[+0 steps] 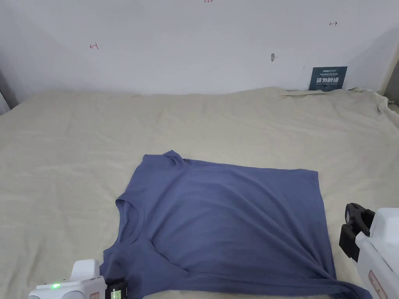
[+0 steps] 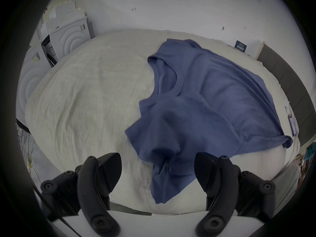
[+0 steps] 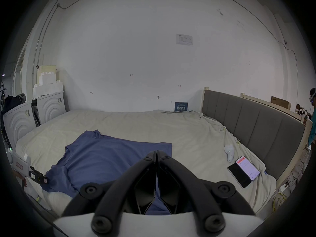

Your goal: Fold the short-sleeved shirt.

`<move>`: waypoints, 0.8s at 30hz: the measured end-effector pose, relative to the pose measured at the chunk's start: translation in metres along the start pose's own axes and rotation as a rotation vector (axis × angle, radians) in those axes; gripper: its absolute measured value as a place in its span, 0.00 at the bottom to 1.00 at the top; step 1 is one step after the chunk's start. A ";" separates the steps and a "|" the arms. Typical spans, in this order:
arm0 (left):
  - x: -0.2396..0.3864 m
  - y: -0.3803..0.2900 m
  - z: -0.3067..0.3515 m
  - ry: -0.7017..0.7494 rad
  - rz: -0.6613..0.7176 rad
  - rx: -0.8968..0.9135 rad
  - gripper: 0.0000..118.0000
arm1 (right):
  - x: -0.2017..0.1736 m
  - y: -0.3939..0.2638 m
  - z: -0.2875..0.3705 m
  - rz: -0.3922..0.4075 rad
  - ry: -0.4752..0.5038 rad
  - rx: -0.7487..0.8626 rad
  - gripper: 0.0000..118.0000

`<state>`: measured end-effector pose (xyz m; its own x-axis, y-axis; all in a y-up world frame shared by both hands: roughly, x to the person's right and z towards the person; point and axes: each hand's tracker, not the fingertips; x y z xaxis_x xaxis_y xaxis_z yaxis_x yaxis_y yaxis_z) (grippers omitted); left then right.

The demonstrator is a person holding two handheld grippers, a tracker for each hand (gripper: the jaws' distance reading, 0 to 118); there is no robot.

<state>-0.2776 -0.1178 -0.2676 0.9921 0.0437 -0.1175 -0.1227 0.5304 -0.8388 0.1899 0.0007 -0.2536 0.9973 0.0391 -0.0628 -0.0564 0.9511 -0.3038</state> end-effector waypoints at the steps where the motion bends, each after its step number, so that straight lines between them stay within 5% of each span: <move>1: 0.001 -0.001 -0.002 0.000 -0.001 -0.004 0.79 | 0.000 -0.002 0.000 -0.002 0.000 -0.006 0.00; 6: 0.012 -0.002 -0.020 0.029 -0.045 -0.047 0.73 | 0.001 -0.009 -0.002 -0.007 0.001 -0.035 0.00; 13: 0.019 0.002 -0.015 -0.053 -0.031 -0.040 0.05 | 0.016 -0.026 -0.009 -0.073 -0.019 -0.133 0.00; 20: 0.021 0.009 0.011 -0.079 -0.058 0.034 0.03 | 0.046 -0.078 -0.038 -0.248 -0.022 -0.414 0.04; 21: 0.021 0.011 0.014 -0.083 -0.059 0.039 0.03 | 0.047 -0.086 -0.041 -0.270 -0.024 -0.442 0.10; 24: 0.023 0.014 0.019 -0.082 -0.075 0.052 0.03 | 0.050 -0.107 -0.052 -0.262 -0.033 -0.538 0.63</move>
<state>-0.2558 -0.0927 -0.2721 0.9975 0.0697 -0.0100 -0.0485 0.5775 -0.8150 0.2437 -0.1151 -0.2736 0.9817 -0.1581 0.1060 0.1838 0.6421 -0.7443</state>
